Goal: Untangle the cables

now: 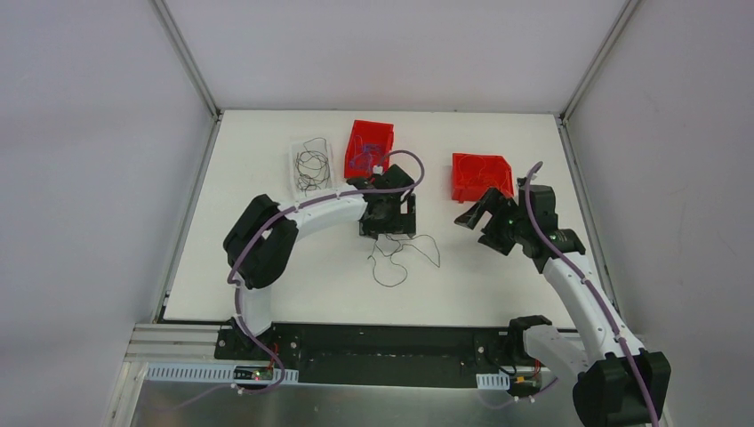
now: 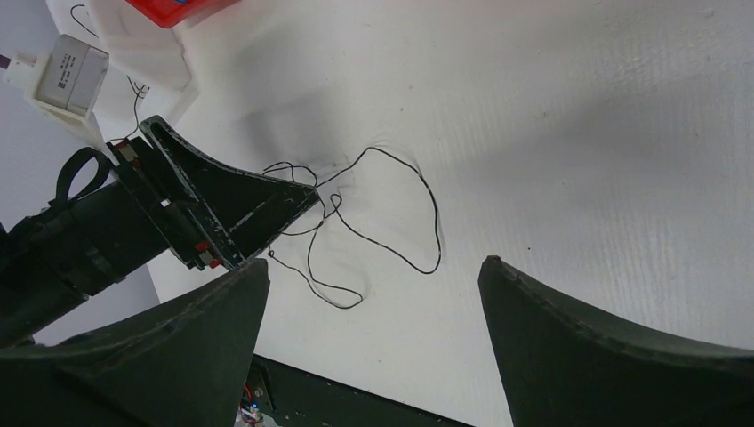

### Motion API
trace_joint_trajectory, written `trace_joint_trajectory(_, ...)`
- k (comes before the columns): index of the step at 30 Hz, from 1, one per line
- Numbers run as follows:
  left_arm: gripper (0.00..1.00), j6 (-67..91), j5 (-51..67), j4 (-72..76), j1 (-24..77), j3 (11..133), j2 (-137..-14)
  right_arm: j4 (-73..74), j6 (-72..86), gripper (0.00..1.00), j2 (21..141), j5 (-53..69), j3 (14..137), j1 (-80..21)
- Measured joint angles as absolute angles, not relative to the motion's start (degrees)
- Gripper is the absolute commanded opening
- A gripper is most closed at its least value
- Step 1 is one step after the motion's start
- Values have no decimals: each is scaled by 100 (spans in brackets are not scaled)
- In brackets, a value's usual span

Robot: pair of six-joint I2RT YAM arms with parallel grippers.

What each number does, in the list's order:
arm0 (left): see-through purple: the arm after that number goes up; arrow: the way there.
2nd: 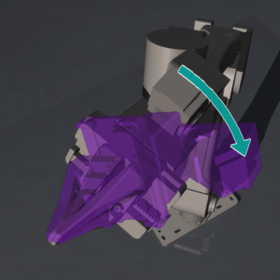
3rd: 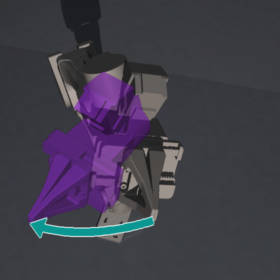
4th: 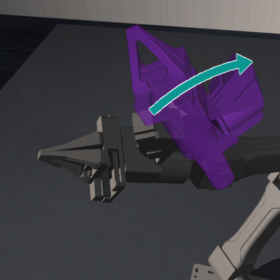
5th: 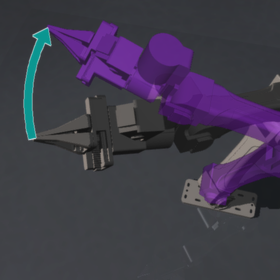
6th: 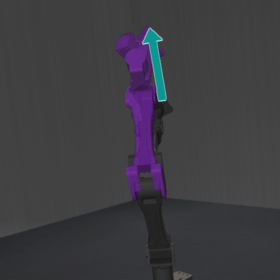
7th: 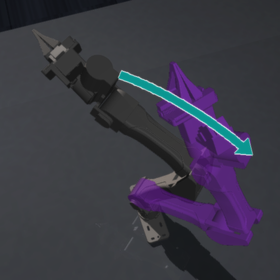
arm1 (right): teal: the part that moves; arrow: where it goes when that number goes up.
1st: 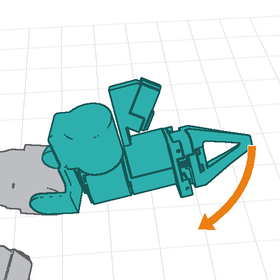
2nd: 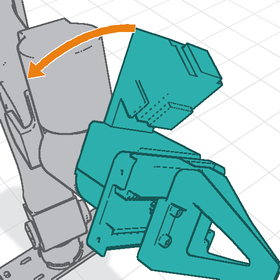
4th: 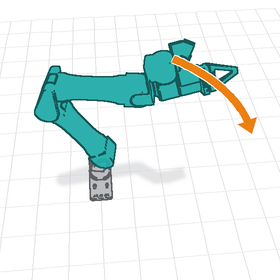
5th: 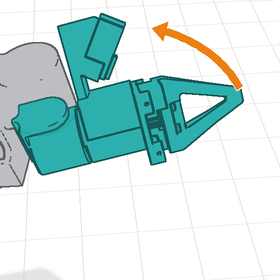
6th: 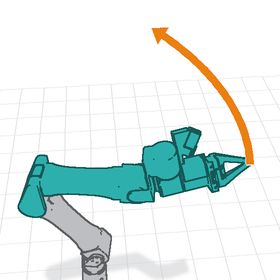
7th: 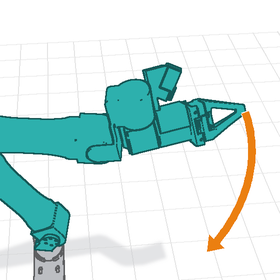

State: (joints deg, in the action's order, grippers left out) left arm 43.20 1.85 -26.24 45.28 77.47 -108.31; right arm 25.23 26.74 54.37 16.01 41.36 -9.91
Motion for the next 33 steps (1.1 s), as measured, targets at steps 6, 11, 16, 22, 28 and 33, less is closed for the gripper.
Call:
trace_joint_trajectory(6, 99, 4025, -814, -3188, 5041, 8475, -11279, 2523, 2672, 92, 5435, 1651, 4134, -932)
trace_joint_trajectory(11, 98, 3933, -1262, -3511, 5253, 8733, -11657, 2523, 2672, 92, 5433, 1712, 4134, -899)
trace_joint_trajectory(16, 62, 3938, -1520, -3673, 5336, 8840, -11865, 2526, 2672, 92, 5426, 1743, 4132, -854)
trace_joint_trajectory(22, 0, 3905, -1610, -3693, 5404, 8875, -11900, 2526, 2672, 92, 5424, 1761, 4132, -819)
trace_joint_trajectory(28, 0, 3811, -1682, -3769, 5402, 8868, -11900, 2528, 2672, 92, 5411, 1811, 4132, -794)
trace_joint_trajectory(33, 0, 3693, -1664, -3811, 5369, 8868, -11874, 2532, 2672, 91, 5384, 1846, 4132, -768)
